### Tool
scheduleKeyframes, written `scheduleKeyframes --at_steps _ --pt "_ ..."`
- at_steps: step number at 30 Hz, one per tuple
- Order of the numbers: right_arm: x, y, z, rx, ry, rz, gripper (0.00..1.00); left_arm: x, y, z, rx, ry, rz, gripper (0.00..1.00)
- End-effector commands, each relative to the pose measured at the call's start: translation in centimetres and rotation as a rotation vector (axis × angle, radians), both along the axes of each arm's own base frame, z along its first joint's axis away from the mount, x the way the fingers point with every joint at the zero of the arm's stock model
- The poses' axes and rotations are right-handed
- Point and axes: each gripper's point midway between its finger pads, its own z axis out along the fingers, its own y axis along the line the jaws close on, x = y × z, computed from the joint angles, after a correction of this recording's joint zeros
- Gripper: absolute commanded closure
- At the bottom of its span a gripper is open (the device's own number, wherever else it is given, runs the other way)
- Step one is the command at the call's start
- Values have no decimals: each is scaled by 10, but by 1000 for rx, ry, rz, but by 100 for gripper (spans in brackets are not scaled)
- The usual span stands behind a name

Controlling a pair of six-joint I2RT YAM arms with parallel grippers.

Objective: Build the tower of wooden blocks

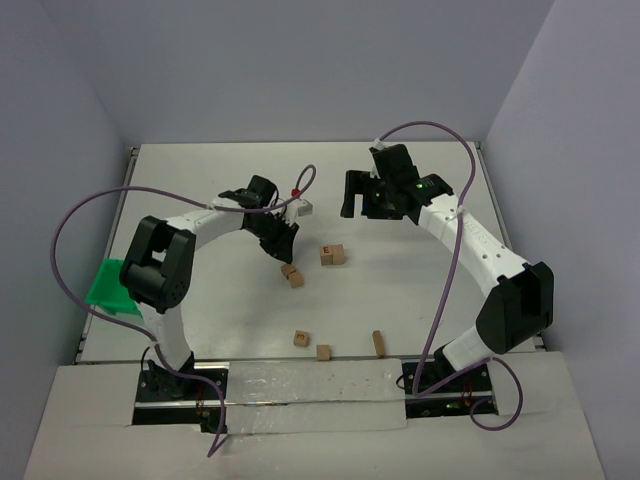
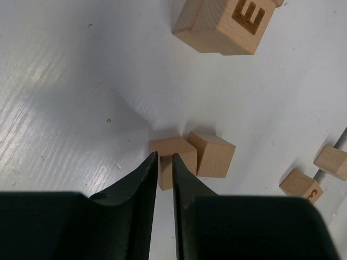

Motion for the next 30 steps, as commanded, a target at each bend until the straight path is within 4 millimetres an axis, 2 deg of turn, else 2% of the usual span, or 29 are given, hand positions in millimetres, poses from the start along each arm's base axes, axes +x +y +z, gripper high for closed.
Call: scheduleKeyframes --at_steps 1,4,15,16,20,24,27,30 --pt "7 2 8 11 -44 7 0 3 -12 12 -58 -3 -53 78" --pt "7 2 7 10 -43 8 0 1 -12 12 -62 5 -50 80" --pt "7 3 7 18 -41 10 0 3 -9 32 -82 -65 6 76" --pt "6 3 8 17 -43 11 0 5 -7 37 -86 -83 21 74" --pt "5 2 10 15 -49 11 0 12 8 49 -76 -130 86 68" --pt "4 0 11 15 -55 7 0 15 27 54 -45 -161 132 70" --pt "4 0 12 17 -57 7 0 7 41 49 14 -173 131 75" --pt "5 1 11 20 -54 7 0 -9 54 34 70 -137 134 80"
